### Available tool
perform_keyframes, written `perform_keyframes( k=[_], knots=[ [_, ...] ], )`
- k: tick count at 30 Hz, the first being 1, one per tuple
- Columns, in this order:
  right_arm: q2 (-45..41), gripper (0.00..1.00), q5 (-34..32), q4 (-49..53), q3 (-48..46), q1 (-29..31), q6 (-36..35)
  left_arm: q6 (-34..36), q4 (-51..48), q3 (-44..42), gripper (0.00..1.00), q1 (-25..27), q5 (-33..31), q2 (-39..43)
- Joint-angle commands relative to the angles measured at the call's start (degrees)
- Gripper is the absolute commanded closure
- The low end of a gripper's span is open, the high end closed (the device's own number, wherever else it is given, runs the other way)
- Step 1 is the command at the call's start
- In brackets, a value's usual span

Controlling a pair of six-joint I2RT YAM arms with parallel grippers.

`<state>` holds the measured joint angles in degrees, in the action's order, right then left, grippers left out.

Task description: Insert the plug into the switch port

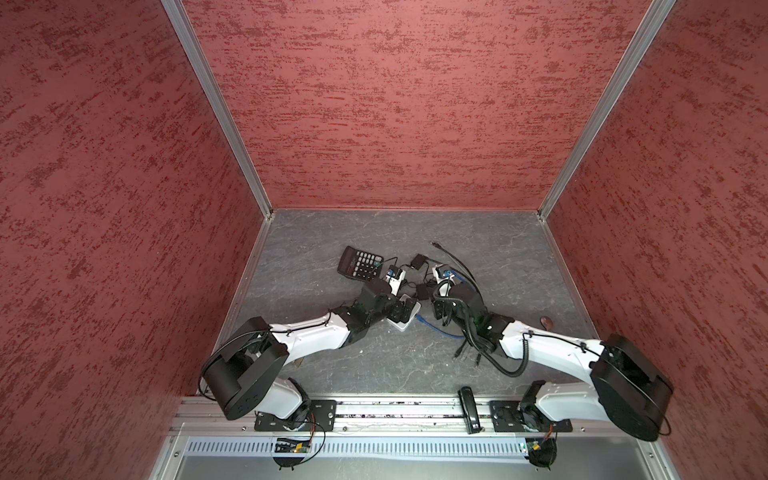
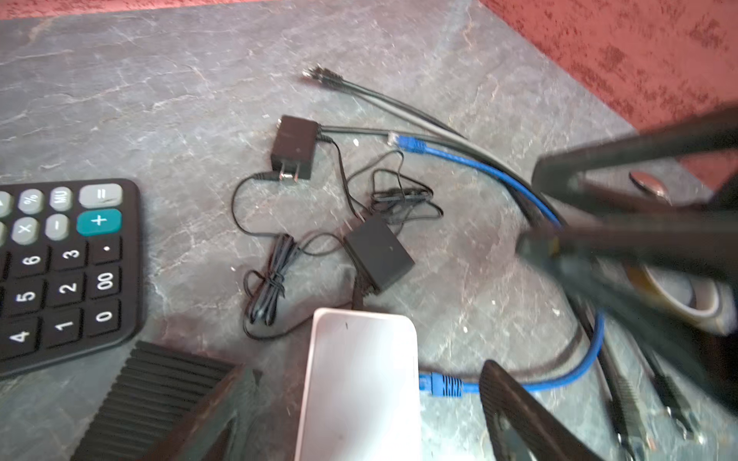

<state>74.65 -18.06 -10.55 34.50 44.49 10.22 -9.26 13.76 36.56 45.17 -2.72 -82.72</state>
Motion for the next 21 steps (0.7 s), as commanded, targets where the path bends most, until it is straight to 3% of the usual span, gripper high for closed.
perform_keyframes(
  k=[1, 4, 9, 16, 21],
  knots=[
    [-2.6, 0.68, -4.7, 16.4, 1.7, -1.7, 13.0, 2.2, -0.6, -0.8, 0.11, 1.7, -1.3, 1.9],
    [-4.5, 0.69, -4.9, 26.1, 4.0, -4.1, 21.1, 2.0, 0.7, -2.1, 0.12, 3.0, -1.0, 2.8],
    [-8.4, 0.67, -3.6, 36.5, 4.3, -8.0, 28.5, 1.2, 2.0, -2.8, 0.12, 3.9, -0.7, 2.4],
    [-11.2, 0.71, 5.2, 40.3, 0.5, -15.1, 32.2, 1.2, 4.1, -2.5, 0.12, 4.9, 0.3, 0.5],
    [-9.9, 0.73, 7.0, 41.9, -1.4, -16.4, 33.2, 1.1, 4.5, -2.3, 0.12, 5.3, 0.3, -0.2]
  ],
)
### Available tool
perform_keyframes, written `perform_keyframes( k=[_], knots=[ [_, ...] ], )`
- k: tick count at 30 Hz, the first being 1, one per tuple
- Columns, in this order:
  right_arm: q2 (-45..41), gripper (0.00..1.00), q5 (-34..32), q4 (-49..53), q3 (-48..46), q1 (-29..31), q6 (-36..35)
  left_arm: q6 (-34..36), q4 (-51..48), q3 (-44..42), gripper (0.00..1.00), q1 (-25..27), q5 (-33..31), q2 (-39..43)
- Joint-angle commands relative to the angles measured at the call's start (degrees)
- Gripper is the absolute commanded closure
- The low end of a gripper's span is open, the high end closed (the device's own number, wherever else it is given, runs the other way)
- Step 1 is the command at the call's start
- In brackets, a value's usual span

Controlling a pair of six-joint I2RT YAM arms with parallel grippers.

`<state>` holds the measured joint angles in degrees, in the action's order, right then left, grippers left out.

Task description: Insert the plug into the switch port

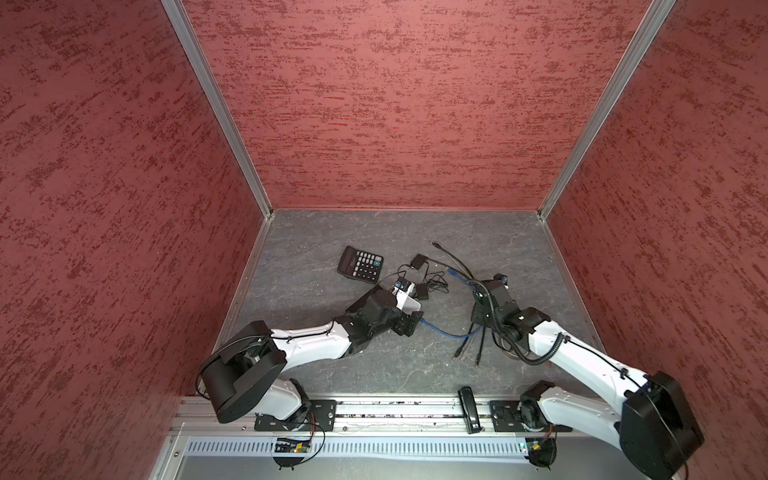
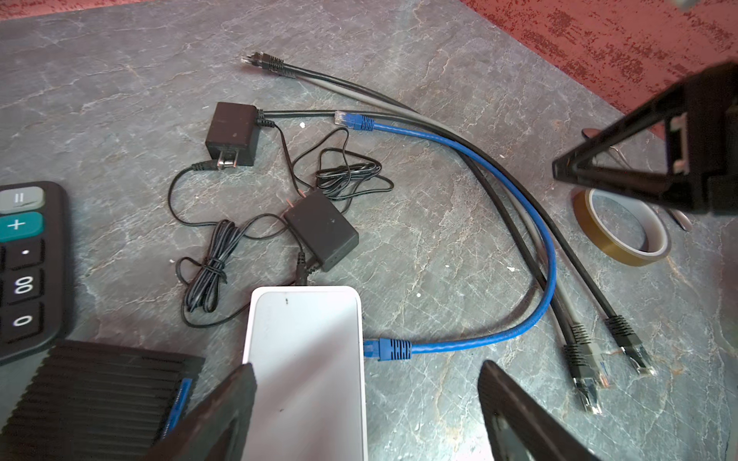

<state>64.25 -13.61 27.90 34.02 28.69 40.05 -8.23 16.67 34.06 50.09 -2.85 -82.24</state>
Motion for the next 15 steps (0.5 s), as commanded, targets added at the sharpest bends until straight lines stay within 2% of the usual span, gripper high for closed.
perform_keyframes(
  k=[1, 5, 15],
  knots=[
    [0.5, 0.73, 2.6, 3.9, -1.1, -0.6, 3.7, 0.1, 1.7, 0.1, 0.12, 0.4, 0.5, -0.7],
    [-0.3, 0.77, 3.2, 4.4, -2.6, -1.0, 4.5, 0.0, 2.5, -0.5, 0.13, 0.6, 0.3, -0.8],
    [-0.1, 0.75, 4.0, 4.4, -5.7, -1.2, 6.2, 0.4, 4.3, -1.3, 0.12, 0.8, 0.5, -0.6]
  ],
)
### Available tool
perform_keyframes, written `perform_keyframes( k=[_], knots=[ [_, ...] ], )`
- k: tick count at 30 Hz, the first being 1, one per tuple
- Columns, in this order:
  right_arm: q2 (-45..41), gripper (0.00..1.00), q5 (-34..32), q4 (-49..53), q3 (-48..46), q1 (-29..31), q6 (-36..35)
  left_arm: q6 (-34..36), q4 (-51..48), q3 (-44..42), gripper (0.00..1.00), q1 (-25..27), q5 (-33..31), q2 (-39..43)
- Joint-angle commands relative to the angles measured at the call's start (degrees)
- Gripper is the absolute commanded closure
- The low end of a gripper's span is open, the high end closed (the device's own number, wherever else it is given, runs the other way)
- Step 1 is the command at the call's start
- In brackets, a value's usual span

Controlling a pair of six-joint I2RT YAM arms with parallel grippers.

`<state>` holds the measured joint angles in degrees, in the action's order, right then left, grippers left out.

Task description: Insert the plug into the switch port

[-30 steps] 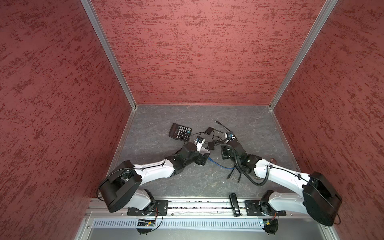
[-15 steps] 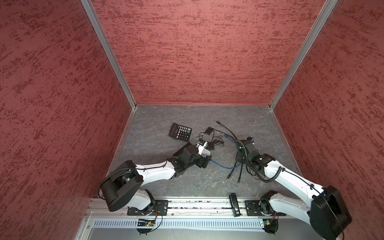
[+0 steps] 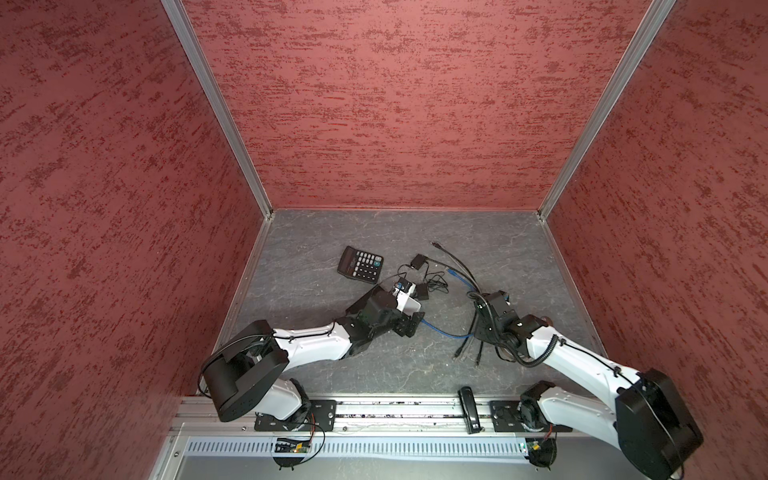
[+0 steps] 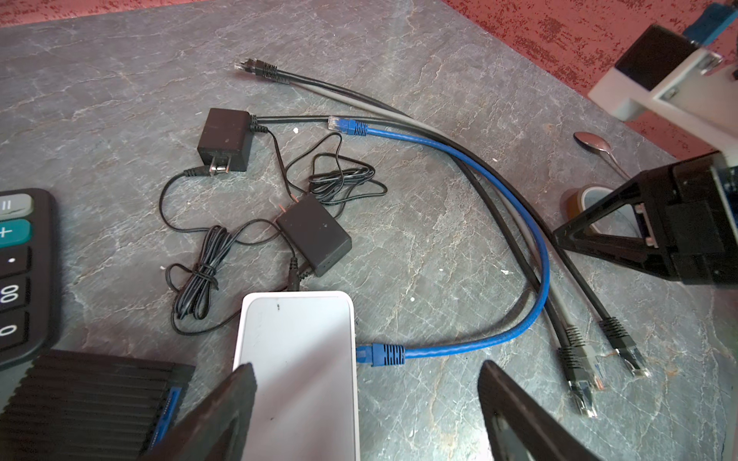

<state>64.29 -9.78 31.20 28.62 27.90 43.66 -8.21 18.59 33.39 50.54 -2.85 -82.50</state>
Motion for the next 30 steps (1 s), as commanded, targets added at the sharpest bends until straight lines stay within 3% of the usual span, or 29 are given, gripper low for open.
perform_keyframes(
  k=[1, 11, 14, 17, 20, 30],
  knots=[
    [-0.1, 0.75, 0.0, 1.1, -0.3, -0.4, 2.5, 0.4, 2.6, -0.7, 0.12, 0.3, 0.5, -0.3],
    [4.9, 0.79, 0.8, -3.7, -0.9, -0.9, 1.8, 1.2, 2.2, -0.5, 0.12, 0.3, 0.3, 0.0],
    [5.7, 0.84, 0.6, -5.0, -1.3, -0.9, 1.9, 1.3, 2.1, -0.6, 0.12, 0.3, 0.1, 0.3],
    [5.3, 0.96, 0.3, -4.5, -1.1, -1.0, 1.8, 1.5, 2.1, -0.7, 0.12, 0.4, 0.0, 0.5],
    [4.0, 0.99, -0.2, -2.2, -0.1, -1.0, 1.5, 2.3, 3.0, -1.2, 0.11, 0.7, -0.4, 0.8],
    [-1.1, 1.00, -0.7, 6.9, 8.1, -1.0, -1.6, 14.9, 12.7, -4.6, 0.10, 6.4, -5.2, 1.7]
  ],
)
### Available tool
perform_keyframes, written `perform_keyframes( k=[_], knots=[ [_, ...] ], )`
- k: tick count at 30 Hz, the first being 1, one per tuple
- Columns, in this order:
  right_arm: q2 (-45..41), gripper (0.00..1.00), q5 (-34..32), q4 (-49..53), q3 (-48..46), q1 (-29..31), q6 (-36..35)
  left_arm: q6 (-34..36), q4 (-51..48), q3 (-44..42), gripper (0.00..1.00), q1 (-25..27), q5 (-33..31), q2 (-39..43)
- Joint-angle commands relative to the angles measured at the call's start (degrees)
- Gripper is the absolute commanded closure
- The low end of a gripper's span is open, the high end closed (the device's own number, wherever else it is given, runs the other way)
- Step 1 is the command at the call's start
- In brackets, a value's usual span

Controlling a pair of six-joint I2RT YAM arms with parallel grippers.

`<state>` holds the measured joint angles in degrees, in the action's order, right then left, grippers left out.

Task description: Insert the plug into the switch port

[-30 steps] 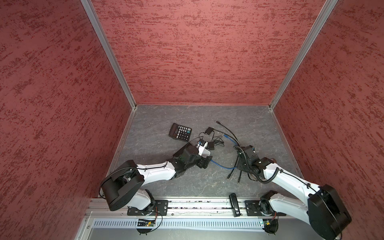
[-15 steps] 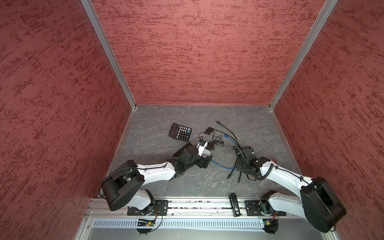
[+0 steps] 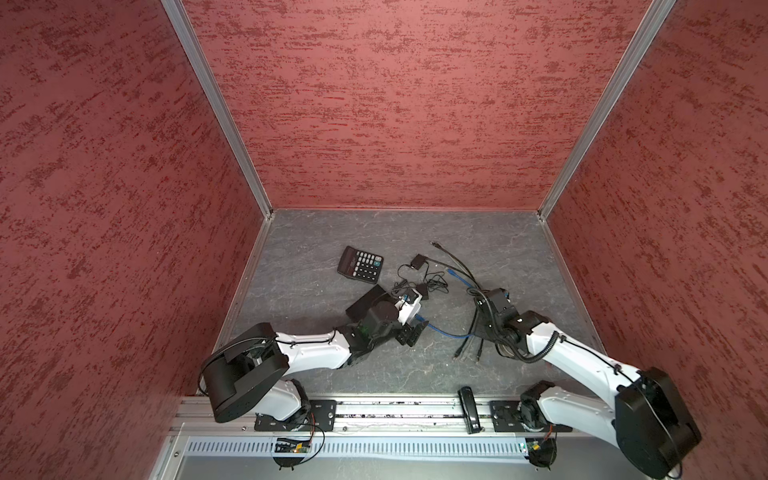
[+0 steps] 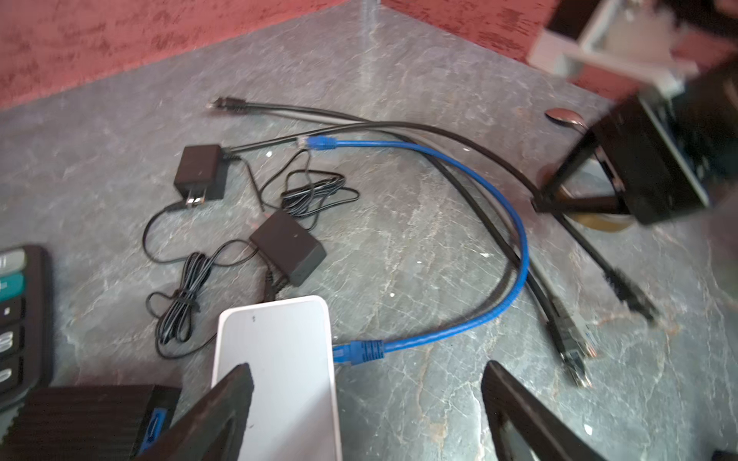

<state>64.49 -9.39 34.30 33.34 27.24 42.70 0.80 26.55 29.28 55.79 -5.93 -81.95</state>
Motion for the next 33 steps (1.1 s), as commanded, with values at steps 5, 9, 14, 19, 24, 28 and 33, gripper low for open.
perform_keyframes(
  k=[5, 9, 14, 19, 24, 28, 33],
  knots=[
    [0.0, 1.00, -0.2, 4.5, 8.2, -0.4, -2.2, 13.5, 5.7, 0.4, 0.10, 5.0, -2.5, 0.5],
    [1.2, 1.00, 1.4, 2.5, 10.7, -0.3, -2.7, 14.1, 3.7, 2.9, 0.10, 7.2, -0.4, -1.1],
    [3.6, 1.00, 3.9, -1.1, 12.6, -0.4, -3.1, 13.1, 7.2, 5.4, 0.10, 10.6, -0.6, -6.4],
    [4.8, 1.00, 5.3, -3.1, 13.8, -0.4, -2.8, 14.2, 7.0, 11.1, 0.10, 13.4, -2.5, -13.1],
    [4.4, 1.00, 5.4, -3.6, 14.5, -0.3, -2.6, 13.5, 12.2, 13.1, 0.10, 13.4, -2.3, -16.7],
    [3.6, 1.00, 5.7, -4.3, 14.3, -0.4, -2.3, 12.6, 12.7, 14.9, 0.12, 13.5, -2.2, -18.9],
    [2.9, 1.00, 6.4, -5.0, 14.1, -0.3, -2.1, 10.8, 15.3, 14.8, 0.26, 13.4, -2.2, -20.3]
  ],
)
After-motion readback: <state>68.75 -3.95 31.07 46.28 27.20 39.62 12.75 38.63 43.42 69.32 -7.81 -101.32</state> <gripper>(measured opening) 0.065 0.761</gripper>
